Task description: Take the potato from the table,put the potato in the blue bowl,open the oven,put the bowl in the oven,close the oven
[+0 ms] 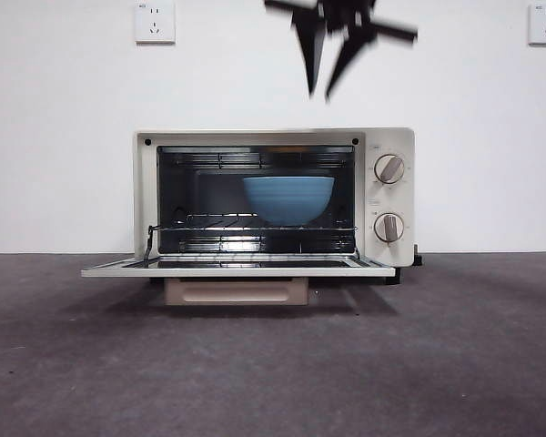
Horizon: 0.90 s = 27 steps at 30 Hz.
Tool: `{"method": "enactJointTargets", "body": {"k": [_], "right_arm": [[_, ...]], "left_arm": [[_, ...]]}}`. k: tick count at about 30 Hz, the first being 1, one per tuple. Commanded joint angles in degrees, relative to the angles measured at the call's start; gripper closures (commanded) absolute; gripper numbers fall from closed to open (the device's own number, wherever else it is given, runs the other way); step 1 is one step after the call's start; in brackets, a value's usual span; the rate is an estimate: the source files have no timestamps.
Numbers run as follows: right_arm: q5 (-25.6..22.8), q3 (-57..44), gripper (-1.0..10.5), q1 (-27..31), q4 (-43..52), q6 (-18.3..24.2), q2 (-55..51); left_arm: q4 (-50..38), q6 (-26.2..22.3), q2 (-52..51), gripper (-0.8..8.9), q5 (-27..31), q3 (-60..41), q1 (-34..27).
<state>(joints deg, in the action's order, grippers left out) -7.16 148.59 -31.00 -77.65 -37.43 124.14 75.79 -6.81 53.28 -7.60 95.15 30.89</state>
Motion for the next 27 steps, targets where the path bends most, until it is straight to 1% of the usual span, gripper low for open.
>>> {"method": "enactJointTargets", "body": {"k": [1, 2, 4, 5, 8, 10, 12, 14, 17, 19, 21, 23, 25, 27], "right_arm": [[-3.2, 0.6, 9.5, -1.5, -1.3, 15.4, -5.6], [-4.6, 0.5, 9.5, -1.9, -1.3, 17.6, -6.9], [-5.4, 0.4, 9.5, -2.7, -1.3, 23.1, -10.2], [-5.3, 0.2, 9.5, -2.8, -1.4, 24.5, -11.5], [-3.4, -2.7, 9.5, -2.8, -1.4, 29.6, -16.9], [-1.5, -7.2, 9.5, -2.8, -1.4, 32.2, -21.4], [-1.4, -13.1, 9.5, -2.8, -1.4, 32.5, -26.2], [-1.9, -20.2, 9.5, -2.8, -1.4, 32.5, -31.5], [-6.1, -31.6, 9.5, -2.8, -1.3, 32.6, -39.7], [-7.4, -39.3, 9.5, -2.8, -1.2, 32.6, -45.4], [-7.1, -46.5, 9.5, -2.8, 1.4, 32.7, -51.0], [-5.1, -54.1, 9.5, -2.8, 5.4, 33.9, -57.1], [-2.2, -62.2, 9.5, -2.8, 9.9, 35.1, -63.9], [-0.7, -69.1, 9.5, -2.8, 13.0, 35.6, -69.9]], "left_arm": [[-0.3, 0.8, 2.1, 8.19, 0.2, -0.3, 0.2], [-0.3, 0.9, 2.8, 8.19, 0.2, -0.3, 0.2], [-0.3, 0.9, 4.3, 8.19, 0.2, -0.3, 0.2], [-0.3, 0.9, 5.1, 8.19, 0.4, -0.3, 0.2], [-0.3, 1.8, 7.1, 8.19, 3.0, -0.3, 0.1], [-0.3, 2.4, 8.3, 8.19, 4.7, -0.3, 0.1], [-0.5, 2.6, 9.2, 8.19, 4.8, -0.3, 0.1], [-1.4, 4.0, 9.9, 8.19, 4.8, -0.3, 0.1], [-3.9, 7.8, 10.6, 8.19, 4.8, -0.3, 0.1], [-6.3, 9.6, 10.9, 8.19, 4.8, -0.7, 0.0], [-8.3, 10.3, 10.9, 8.19, 4.9, -1.9, 0.0], [-9.8, 11.0, 10.9, 8.19, 5.2, -4.6, 0.0], [-11.7, 11.8, 10.8, 8.20, 6.1, -9.3, 0.0], [-14.8, 13.0, 10.8, 8.20, 6.1, -14.9, -0.3]]}}
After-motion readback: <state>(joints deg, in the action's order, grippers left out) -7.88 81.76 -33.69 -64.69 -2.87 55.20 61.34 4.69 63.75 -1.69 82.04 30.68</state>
